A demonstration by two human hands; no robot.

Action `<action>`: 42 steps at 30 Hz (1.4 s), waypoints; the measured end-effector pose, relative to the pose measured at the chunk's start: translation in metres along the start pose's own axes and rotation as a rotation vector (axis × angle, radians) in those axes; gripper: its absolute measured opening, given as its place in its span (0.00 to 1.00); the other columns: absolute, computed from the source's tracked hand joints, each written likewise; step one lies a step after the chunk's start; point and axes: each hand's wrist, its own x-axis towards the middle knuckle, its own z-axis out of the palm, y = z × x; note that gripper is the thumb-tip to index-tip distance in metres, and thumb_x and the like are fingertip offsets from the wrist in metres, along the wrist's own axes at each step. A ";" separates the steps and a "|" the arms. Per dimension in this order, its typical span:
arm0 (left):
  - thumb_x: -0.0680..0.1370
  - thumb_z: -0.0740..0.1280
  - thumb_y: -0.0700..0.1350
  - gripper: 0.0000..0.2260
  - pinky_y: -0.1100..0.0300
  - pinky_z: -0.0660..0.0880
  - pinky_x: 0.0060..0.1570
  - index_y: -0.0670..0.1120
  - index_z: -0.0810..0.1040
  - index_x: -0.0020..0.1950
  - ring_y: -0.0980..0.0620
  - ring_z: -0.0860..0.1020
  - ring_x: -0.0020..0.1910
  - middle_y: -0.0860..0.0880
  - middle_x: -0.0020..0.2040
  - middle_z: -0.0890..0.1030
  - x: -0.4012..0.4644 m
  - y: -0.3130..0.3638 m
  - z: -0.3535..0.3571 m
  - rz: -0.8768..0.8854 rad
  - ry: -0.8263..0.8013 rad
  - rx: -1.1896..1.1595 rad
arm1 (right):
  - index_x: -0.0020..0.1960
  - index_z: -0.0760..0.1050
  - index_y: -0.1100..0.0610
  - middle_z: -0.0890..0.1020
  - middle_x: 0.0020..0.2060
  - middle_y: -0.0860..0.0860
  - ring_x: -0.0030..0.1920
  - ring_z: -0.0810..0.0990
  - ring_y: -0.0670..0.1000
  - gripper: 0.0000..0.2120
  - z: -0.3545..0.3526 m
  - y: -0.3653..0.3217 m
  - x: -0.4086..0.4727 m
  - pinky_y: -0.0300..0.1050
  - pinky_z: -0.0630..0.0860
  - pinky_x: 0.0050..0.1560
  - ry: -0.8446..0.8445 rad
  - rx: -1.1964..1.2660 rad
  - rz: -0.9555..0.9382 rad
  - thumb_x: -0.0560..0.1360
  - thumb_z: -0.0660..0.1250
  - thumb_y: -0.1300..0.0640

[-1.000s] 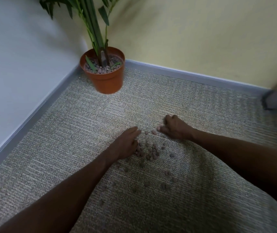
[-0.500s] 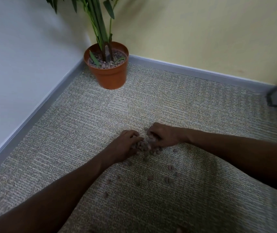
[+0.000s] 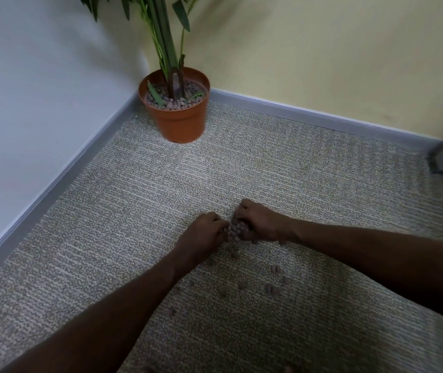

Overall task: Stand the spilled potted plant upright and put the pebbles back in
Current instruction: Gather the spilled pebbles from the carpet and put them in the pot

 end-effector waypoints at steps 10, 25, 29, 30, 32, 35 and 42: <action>0.67 0.67 0.51 0.13 0.57 0.74 0.42 0.46 0.83 0.46 0.47 0.80 0.39 0.46 0.39 0.82 0.009 -0.009 -0.010 -0.140 0.010 -0.085 | 0.38 0.79 0.59 0.80 0.39 0.56 0.40 0.78 0.54 0.08 0.006 -0.015 0.007 0.42 0.72 0.41 0.122 0.033 0.203 0.68 0.72 0.54; 0.73 0.72 0.34 0.06 0.63 0.77 0.32 0.39 0.83 0.49 0.54 0.79 0.31 0.43 0.37 0.83 0.012 -0.006 -0.029 -0.650 0.100 -1.017 | 0.44 0.79 0.66 0.79 0.32 0.55 0.27 0.77 0.45 0.05 -0.029 -0.025 0.037 0.35 0.76 0.28 -0.057 1.057 0.741 0.70 0.66 0.67; 0.74 0.71 0.35 0.08 0.65 0.78 0.33 0.36 0.82 0.52 0.54 0.81 0.35 0.43 0.40 0.83 0.016 -0.001 -0.032 -0.724 0.116 -1.208 | 0.36 0.74 0.59 0.75 0.29 0.51 0.24 0.73 0.45 0.10 -0.028 -0.035 0.044 0.35 0.75 0.25 -0.090 1.317 0.802 0.74 0.57 0.62; 0.74 0.71 0.35 0.07 0.64 0.79 0.36 0.37 0.82 0.52 0.54 0.82 0.37 0.43 0.41 0.84 0.018 0.000 -0.032 -0.732 0.125 -1.245 | 0.36 0.74 0.60 0.76 0.28 0.51 0.24 0.74 0.46 0.12 -0.028 -0.040 0.046 0.36 0.75 0.25 -0.084 1.371 0.818 0.75 0.55 0.62; 0.75 0.70 0.35 0.05 0.62 0.81 0.42 0.38 0.82 0.50 0.52 0.83 0.40 0.42 0.43 0.85 0.021 0.001 -0.032 -0.747 0.160 -1.323 | 0.37 0.73 0.61 0.78 0.27 0.53 0.25 0.76 0.47 0.13 -0.026 -0.046 0.052 0.36 0.76 0.25 -0.055 1.447 0.833 0.75 0.54 0.62; 0.75 0.69 0.34 0.05 0.63 0.81 0.42 0.37 0.82 0.51 0.51 0.84 0.41 0.40 0.45 0.85 0.026 0.000 -0.035 -0.817 0.270 -1.396 | 0.38 0.72 0.62 0.78 0.29 0.55 0.26 0.78 0.49 0.11 -0.026 -0.053 0.066 0.37 0.78 0.27 0.021 1.518 0.831 0.74 0.53 0.63; 0.76 0.68 0.34 0.05 0.65 0.80 0.39 0.36 0.81 0.50 0.51 0.85 0.42 0.38 0.48 0.84 0.052 -0.014 -0.068 -0.912 0.442 -1.495 | 0.34 0.71 0.61 0.76 0.24 0.53 0.22 0.74 0.46 0.12 -0.053 -0.058 0.108 0.35 0.75 0.23 0.111 1.533 0.745 0.75 0.56 0.64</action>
